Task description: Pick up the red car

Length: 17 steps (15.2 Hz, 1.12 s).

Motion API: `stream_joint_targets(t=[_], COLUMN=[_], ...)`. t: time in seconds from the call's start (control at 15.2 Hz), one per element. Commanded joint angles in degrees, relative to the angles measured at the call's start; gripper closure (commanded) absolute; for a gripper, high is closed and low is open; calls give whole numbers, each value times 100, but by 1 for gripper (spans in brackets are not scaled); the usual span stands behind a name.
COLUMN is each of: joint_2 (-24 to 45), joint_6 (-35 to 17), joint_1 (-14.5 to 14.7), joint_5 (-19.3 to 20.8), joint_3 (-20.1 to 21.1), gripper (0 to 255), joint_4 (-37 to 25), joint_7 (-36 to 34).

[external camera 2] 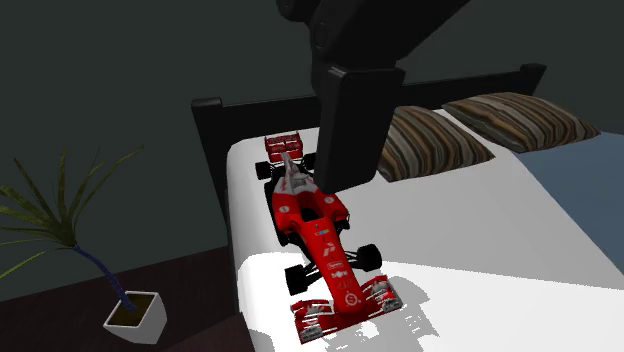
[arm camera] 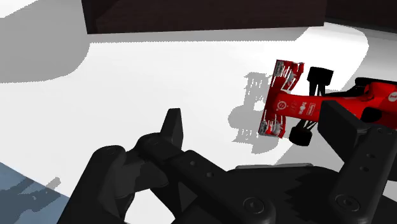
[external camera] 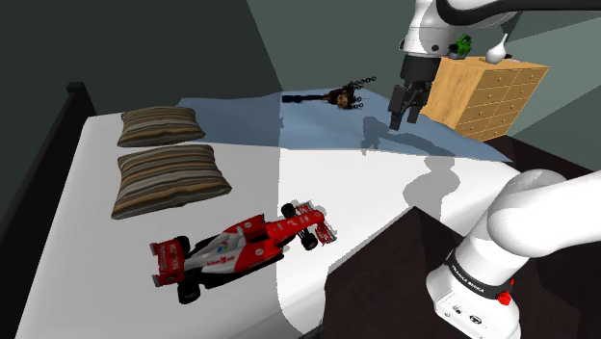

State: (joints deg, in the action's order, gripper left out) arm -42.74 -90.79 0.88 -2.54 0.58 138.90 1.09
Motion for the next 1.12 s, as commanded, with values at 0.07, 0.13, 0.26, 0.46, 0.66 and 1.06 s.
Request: stream_joint_targets(t=[0.07, 0.13, 0.26, 0.46, 0.66, 1.06], joint_2=[115, 235, 490, 905, 1355, 2328], joint_6=[-174, -347, -690, -1194, -1681, -2584], joint_1=[68, 135, 268, 461, 642, 960], joint_5=[-41, -81, -155, -251, -325, -373], joint_3=[61, 122, 246, 437, 632, 1034], gripper=[0, 0, 0, 0, 0, 0], joint_4=[39, 71, 118, 144, 117, -86], joint_7=[23, 46, 93, 163, 227, 324])
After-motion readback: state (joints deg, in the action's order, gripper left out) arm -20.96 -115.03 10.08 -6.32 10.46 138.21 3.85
